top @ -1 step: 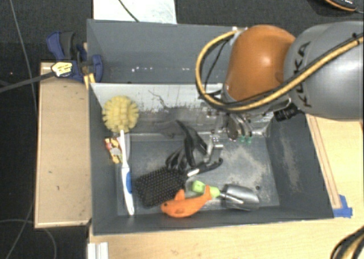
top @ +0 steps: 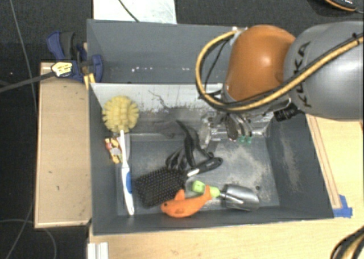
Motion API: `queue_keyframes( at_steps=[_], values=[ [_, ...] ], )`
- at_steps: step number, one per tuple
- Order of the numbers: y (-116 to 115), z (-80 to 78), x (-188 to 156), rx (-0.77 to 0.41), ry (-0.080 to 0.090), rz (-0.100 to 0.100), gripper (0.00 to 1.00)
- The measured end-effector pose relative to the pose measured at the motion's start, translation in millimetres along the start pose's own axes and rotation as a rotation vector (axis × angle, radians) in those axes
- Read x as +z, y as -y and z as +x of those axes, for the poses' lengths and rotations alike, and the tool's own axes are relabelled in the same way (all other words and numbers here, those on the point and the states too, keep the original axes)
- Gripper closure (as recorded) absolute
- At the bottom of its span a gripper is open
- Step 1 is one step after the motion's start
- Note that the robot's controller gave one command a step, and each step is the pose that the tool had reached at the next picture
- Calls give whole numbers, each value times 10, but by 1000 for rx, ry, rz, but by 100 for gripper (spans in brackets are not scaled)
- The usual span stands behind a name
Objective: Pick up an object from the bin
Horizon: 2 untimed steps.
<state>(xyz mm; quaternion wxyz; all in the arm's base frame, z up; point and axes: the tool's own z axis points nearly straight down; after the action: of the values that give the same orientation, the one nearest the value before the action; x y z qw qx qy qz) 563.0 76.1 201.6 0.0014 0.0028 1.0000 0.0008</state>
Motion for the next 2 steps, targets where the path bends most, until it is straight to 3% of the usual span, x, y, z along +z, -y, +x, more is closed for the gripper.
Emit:
queue_keyframes(
  at_steps=[1,2],
  values=[
    [0,0,0,0,0,0,0],
    [0,0,0,0,0,0,0]
  ],
)
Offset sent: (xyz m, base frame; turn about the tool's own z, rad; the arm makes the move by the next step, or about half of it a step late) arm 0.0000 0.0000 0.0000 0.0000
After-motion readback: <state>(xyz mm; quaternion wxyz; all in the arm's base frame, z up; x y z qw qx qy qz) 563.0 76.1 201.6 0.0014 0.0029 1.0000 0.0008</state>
